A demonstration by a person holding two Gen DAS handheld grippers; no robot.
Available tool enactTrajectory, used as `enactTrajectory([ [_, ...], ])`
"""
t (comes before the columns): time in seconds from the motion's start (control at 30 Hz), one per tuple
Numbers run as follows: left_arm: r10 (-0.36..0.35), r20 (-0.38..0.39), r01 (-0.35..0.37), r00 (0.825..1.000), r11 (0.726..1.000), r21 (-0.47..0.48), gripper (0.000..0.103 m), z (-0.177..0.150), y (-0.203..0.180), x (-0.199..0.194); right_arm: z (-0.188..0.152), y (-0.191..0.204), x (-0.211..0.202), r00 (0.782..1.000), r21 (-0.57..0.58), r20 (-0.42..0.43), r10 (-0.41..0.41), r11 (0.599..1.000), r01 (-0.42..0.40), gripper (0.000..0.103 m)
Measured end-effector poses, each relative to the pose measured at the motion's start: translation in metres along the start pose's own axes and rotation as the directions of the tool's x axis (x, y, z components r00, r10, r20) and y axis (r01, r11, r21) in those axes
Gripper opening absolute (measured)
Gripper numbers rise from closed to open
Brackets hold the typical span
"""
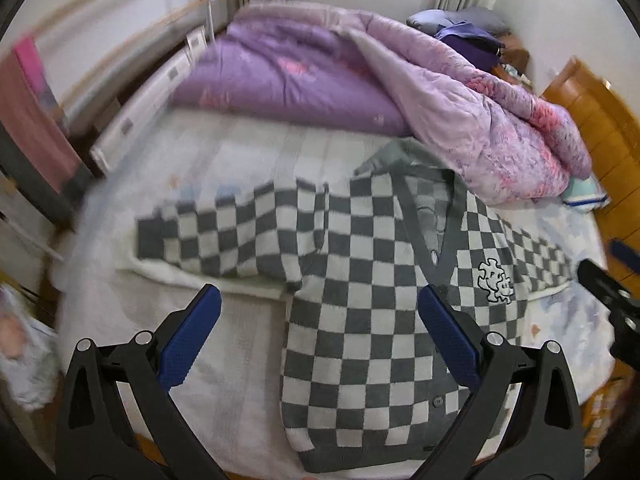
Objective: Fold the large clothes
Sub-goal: 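Lower both tools toward the cardigan's sleeve cuffs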
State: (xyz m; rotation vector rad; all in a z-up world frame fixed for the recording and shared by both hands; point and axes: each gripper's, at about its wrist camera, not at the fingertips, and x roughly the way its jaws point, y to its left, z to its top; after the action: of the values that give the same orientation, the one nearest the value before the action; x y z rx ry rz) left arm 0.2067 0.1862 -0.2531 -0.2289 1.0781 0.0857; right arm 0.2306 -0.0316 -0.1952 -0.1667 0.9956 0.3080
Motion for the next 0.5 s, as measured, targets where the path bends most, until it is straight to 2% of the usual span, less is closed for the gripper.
enactTrajectory([
  [0.07,-0.014,-0.026,0.012,1.000,0.998,-0.065,0.098,-0.001,0.045,0.021,0.002,0.026,0.034,0.999,0.017,-0.047,0.026,1.000,-0.026,0.066],
  [0.13,-0.034,-0.041,0.028,0.999,0.991,-0.134,0.098,-0.002,0.091,0.041,0.003,0.050,0.068,0.994,0.039,-0.091,0.068,0.997,-0.065,0.052],
  [0.17,-0.027,-0.056,0.017,0.998,0.984,-0.180,0.098,-0.001,0.119,0.054,0.004,0.063,0.084,0.991,0.035,-0.109,0.082,0.996,-0.079,0.043],
  [0.27,0.000,-0.082,-0.025,0.997,0.954,-0.298,0.098,0.000,0.189,0.083,0.003,0.093,0.129,0.979,0.062,-0.154,0.137,0.990,-0.129,0.029],
  [0.33,-0.021,-0.065,-0.006,0.998,0.917,-0.400,0.098,0.001,0.238,0.101,0.002,0.106,0.158,0.964,0.119,-0.187,0.191,0.978,-0.171,0.029],
  [0.4,-0.016,-0.044,-0.007,0.999,0.886,-0.464,0.098,0.002,0.277,0.119,0.001,0.117,0.179,0.957,0.157,-0.209,0.203,0.973,-0.172,0.030],
  [0.47,-0.037,-0.024,0.017,0.999,0.829,-0.559,0.098,0.003,0.320,0.144,-0.001,0.126,0.197,0.949,0.183,-0.234,0.211,0.968,-0.170,0.030],
  [0.5,-0.041,-0.013,0.025,0.999,0.812,-0.583,0.098,0.003,0.330,0.151,-0.002,0.131,0.203,0.947,0.184,-0.244,0.209,0.969,-0.167,0.030],
])
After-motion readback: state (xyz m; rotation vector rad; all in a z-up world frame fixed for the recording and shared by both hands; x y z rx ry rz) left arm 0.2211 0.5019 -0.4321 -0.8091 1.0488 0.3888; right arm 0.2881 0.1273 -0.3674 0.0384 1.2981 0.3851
